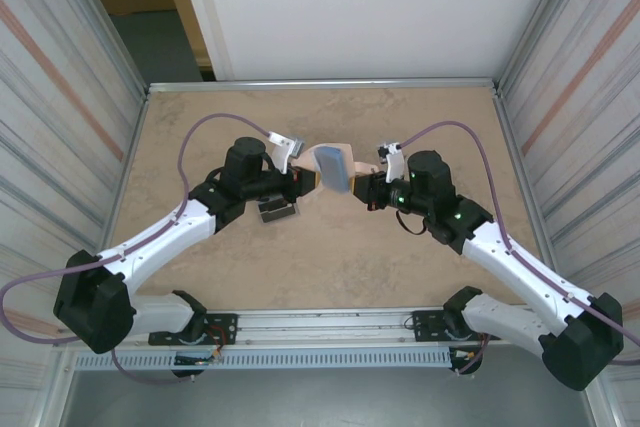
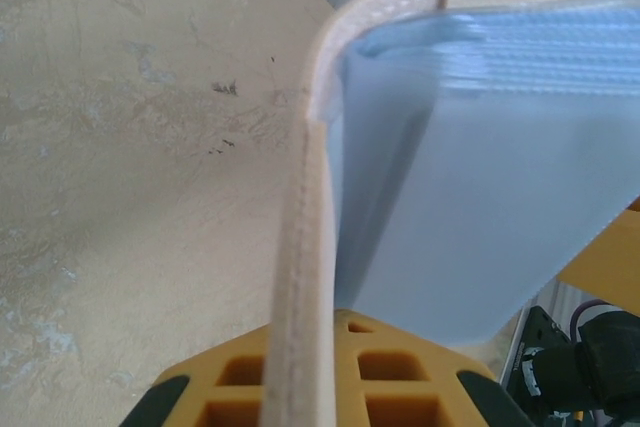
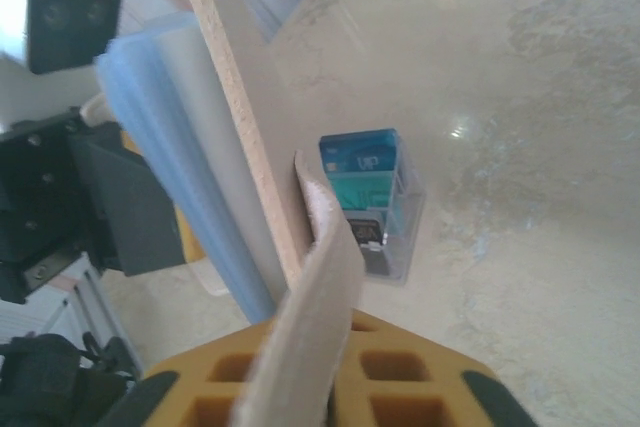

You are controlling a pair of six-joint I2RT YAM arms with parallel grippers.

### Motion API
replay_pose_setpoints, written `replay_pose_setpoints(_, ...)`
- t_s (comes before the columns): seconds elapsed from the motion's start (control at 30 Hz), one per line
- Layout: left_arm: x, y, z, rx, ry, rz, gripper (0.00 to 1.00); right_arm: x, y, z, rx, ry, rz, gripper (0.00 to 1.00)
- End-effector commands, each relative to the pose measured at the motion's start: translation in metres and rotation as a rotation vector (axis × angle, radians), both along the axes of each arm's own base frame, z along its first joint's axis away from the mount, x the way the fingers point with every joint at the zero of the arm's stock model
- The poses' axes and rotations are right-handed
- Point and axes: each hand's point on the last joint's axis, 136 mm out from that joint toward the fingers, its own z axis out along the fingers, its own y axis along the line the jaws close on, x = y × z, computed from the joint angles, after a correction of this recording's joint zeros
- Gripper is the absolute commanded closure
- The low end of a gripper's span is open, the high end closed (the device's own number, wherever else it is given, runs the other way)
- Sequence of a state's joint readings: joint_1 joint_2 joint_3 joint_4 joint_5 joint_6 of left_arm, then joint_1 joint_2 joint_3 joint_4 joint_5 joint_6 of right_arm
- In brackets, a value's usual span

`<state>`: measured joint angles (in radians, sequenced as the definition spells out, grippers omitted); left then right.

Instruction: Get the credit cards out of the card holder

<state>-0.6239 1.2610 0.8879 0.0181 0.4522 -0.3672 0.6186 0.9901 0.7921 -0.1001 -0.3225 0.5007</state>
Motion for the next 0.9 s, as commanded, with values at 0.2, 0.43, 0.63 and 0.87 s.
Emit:
replay_pose_setpoints(0.2, -0.006, -0.011, 0.018, -0.056, 0.063, -0.075, 1.00, 0.000, 0.008, 0.006, 0.039, -0.020, 0.040, 0.74)
replay_pose_setpoints(0.43, -0.005, -0.012, 0.010, -0.035, 0.108, -0.073, 1.00, 0.000, 0.012, 0.007, 0.036, -0.041, 0.070, 0.61)
replay_pose_setpoints(0.63, -0.005, -0.012, 0.007, -0.039, 0.132, -0.077, 1.00, -0.002, 0.012, 0.008, 0.035, -0.057, 0.081, 0.53)
replay_pose_setpoints(0.87, -0.004, -0.015, 0.007, -0.043, 0.136, -0.087, 1.00, -0.002, 0.013, 0.004, 0.033, -0.051, 0.087, 0.39)
